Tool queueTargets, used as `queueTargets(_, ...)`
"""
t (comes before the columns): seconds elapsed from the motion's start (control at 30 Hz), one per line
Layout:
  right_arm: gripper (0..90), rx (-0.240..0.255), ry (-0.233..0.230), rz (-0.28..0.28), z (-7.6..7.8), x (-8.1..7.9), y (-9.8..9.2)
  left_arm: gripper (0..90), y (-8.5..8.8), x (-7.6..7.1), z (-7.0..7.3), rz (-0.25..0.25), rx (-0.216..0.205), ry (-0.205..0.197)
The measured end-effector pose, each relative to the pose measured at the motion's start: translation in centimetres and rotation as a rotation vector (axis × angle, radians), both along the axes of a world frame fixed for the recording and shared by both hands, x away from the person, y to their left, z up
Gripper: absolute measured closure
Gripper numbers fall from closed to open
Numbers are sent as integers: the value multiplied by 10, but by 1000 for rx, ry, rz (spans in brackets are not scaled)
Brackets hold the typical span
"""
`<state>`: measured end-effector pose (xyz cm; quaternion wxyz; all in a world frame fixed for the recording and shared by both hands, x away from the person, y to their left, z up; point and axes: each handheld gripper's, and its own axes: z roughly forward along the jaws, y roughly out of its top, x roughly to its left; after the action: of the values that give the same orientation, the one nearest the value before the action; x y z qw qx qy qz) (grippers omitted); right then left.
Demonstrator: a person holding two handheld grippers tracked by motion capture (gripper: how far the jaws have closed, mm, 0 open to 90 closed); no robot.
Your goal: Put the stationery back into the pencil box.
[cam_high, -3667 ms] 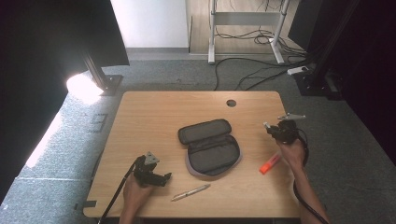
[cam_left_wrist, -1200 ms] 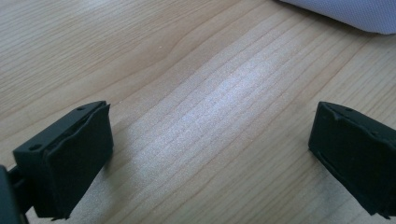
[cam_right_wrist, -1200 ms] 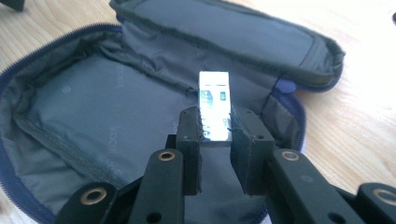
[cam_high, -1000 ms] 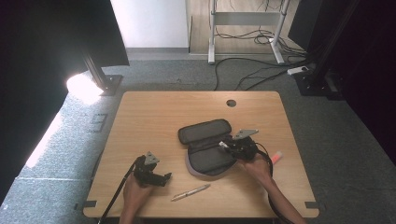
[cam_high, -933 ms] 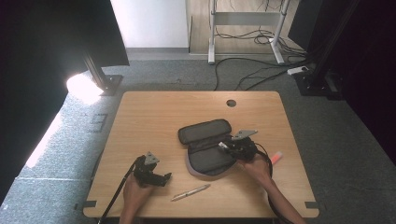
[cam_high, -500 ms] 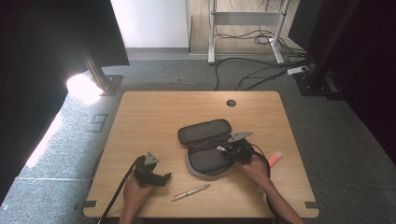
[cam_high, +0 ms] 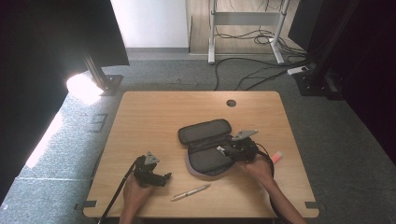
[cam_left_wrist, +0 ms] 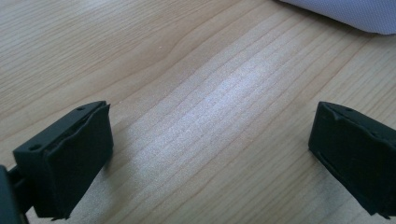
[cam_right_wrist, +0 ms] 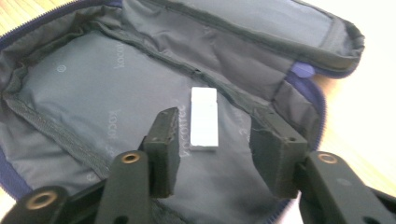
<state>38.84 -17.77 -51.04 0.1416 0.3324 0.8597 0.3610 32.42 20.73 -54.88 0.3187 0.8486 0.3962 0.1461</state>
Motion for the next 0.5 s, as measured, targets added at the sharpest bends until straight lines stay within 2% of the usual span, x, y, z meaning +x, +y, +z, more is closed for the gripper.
queueTargets(0.2, 377, 20, -20, -29, 8, -4, -13, 0, 0, 0, 0, 0, 0, 0)
queueTargets(0.5, 314, 10, -62, -73, 18, -13, -30, 0, 0, 0, 0, 1, -1, 0)
